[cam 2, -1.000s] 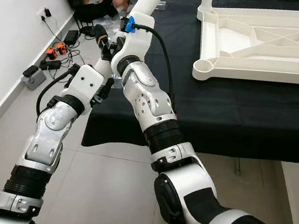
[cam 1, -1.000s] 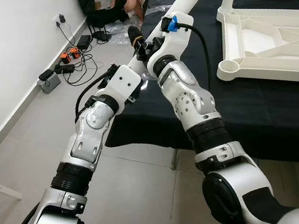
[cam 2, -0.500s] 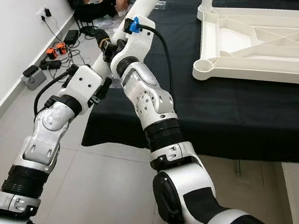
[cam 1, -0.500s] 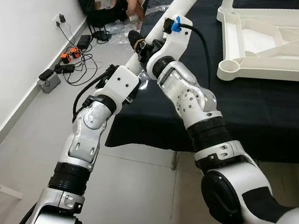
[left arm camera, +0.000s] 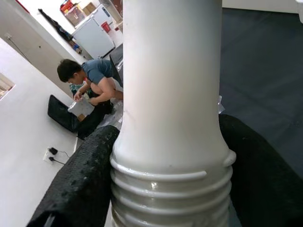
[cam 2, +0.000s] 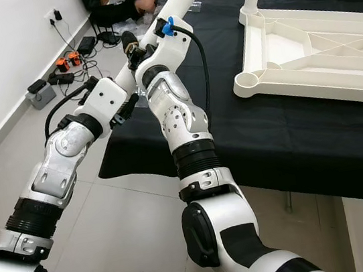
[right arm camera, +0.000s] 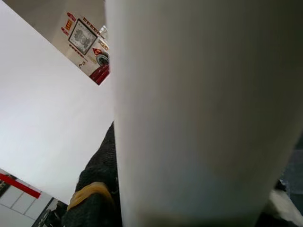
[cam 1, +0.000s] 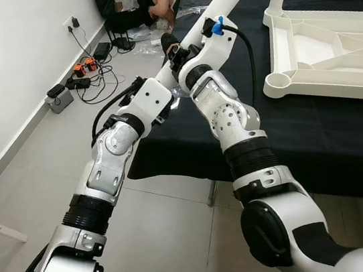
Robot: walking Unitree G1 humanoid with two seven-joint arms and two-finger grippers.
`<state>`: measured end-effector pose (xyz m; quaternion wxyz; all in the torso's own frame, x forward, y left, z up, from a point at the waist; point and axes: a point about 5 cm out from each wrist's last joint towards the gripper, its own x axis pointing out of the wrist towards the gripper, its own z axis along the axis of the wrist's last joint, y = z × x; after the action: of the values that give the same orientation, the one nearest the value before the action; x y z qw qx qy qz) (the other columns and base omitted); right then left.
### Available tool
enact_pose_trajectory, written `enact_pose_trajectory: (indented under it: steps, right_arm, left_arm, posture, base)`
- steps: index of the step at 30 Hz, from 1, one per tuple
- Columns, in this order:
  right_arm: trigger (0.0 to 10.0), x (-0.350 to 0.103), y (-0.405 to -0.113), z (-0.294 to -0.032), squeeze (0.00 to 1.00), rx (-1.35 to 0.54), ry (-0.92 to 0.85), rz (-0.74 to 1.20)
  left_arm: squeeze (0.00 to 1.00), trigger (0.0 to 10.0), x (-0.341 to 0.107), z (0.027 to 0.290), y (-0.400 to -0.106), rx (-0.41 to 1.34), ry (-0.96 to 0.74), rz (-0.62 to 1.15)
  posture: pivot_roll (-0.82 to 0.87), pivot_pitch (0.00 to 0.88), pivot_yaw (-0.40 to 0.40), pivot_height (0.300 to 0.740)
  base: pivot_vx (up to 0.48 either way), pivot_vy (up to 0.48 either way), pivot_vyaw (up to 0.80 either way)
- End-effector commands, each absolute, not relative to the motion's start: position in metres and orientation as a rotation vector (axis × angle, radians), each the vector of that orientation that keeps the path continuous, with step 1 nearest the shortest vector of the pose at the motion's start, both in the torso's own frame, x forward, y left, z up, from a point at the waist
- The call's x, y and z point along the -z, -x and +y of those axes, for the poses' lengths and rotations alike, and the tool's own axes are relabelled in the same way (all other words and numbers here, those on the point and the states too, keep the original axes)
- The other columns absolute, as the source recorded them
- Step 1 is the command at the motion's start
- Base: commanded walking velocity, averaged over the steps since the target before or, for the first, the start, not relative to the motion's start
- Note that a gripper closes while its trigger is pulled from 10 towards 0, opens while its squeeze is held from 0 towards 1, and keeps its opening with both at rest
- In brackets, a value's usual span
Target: Building children table
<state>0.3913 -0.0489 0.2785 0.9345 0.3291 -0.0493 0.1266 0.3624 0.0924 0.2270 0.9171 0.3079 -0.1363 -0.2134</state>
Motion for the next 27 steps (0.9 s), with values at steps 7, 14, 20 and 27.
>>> enact_pose_trajectory:
  steps: [7,14,20,27]
  right_arm:
    - [0.0,-0.295,-0.394,-0.061,0.00,-0.187,-0.661,-0.200]
    - [0.0,-0.302,-0.393,-0.072,0.00,-0.132,-0.580,-0.276]
    - [0.0,-0.309,-0.395,-0.110,0.00,0.059,-0.436,-0.404]
    - [10.0,-0.314,-0.384,-0.117,0.00,-0.084,-0.186,-0.541]
  left_arm:
    - [0.00,10.0,-0.227,0.091,-0.361,0.471,-0.639,-0.270]
    - [0.00,10.0,-0.245,0.107,-0.367,0.363,-0.623,-0.311]
    - [0.00,10.0,-0.262,0.132,-0.362,0.227,-0.540,-0.359]
    - [0.00,10.0,-0.243,0.139,-0.325,0.235,-0.269,-0.321]
  posture:
    - [0.08,0.112,-0.020,0.740]
    - [0.08,0.109,-0.021,0.740]
    - [0.08,0.108,-0.021,0.740]
    - [0.08,0.097,-0.027,0.740]
  base:
    - [0.000,0.000,0.00]
    - [0.000,0.000,0.00]
    - [0.000,0.000,0.00]
    - [0.000,0.000,0.00]
